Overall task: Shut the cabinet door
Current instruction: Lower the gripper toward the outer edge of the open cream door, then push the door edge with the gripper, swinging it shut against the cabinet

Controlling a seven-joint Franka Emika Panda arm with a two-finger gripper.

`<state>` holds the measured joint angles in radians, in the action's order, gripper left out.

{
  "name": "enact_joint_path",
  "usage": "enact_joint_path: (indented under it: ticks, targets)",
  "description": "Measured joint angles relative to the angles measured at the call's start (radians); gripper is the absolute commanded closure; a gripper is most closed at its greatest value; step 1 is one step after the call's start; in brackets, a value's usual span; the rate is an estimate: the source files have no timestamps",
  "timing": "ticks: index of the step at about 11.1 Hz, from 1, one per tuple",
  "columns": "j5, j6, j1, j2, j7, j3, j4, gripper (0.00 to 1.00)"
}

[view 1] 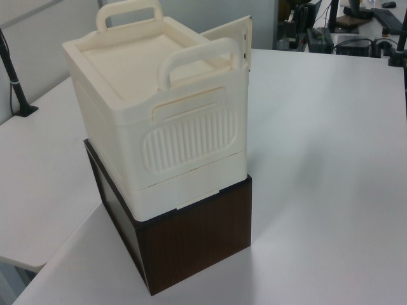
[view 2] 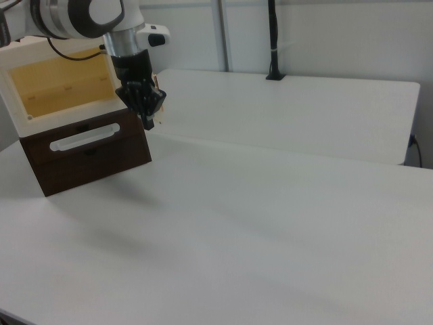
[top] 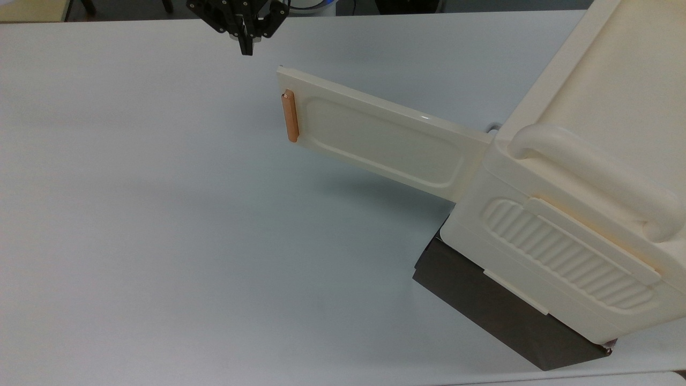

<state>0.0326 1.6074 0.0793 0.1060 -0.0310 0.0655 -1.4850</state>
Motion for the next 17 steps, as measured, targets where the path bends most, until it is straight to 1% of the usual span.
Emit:
enact_joint_path:
  ticks: [3, 4, 7, 8, 10, 12, 14, 17]
  targets:
    - [0.0, 0.001, 0.011, -0.002, 0.032, 0.0, 0.021, 1.0]
    - [-0.011, 0.034, 0.023, -0.003, 0.046, 0.0, 0.037, 1.0]
    - [-0.032, 0.258, 0.032, -0.005, 0.049, 0.0, 0.055, 1.0]
    - [-0.052, 0.309, 0.032, -0.005, 0.049, 0.0, 0.067, 1.0]
    - [-0.135, 0.399, 0.032, -0.003, 0.049, 0.001, 0.094, 1.0]
    - [-0.182, 0.475, 0.027, 0.005, 0.049, 0.007, 0.098, 1.0]
    - [-0.188, 0.533, -0.011, 0.039, 0.016, 0.013, 0.097, 1.0]
    - [-0.188, 0.55, -0.072, 0.065, -0.04, 0.016, 0.097, 1.0]
